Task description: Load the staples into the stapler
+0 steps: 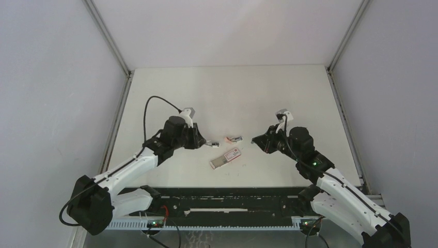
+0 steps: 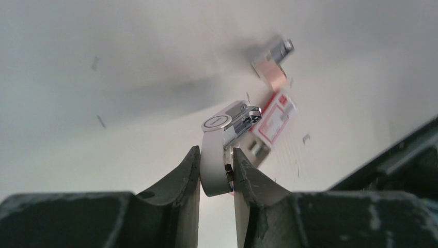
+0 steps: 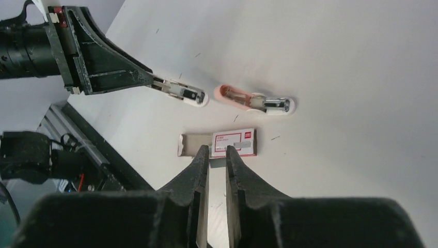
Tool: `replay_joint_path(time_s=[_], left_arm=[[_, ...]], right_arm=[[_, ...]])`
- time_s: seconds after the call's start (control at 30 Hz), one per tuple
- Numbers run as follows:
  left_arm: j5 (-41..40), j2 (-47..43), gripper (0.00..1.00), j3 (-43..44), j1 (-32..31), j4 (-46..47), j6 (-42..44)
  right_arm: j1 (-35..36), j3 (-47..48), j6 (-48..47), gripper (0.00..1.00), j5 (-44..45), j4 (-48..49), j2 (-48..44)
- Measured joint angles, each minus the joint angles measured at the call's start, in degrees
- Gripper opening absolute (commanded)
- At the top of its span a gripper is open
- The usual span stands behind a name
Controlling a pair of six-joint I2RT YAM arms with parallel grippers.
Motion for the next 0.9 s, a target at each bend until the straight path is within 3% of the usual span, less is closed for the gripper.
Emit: replay_joint_path(time_s=[0.3, 0.6, 0.9], left_arm=[[6.3, -0.9, 0.0, 3.0, -11.5, -8.5, 9.0], [14.1, 5.5, 0.0, 3.1, -13.3, -6.3, 15.2], [20.2, 14.4, 0.01, 8.4, -13.7, -5.3, 20.4]], right_arm=[[11.4, 0.0, -4.6, 0.09, 0.7, -2.7, 0.9], [21.2, 0.0, -8.6, 0.09, 3.1, -1.5, 7.8], [24.7, 0.0, -10.3, 0.09, 6.2, 1.1, 15.4]])
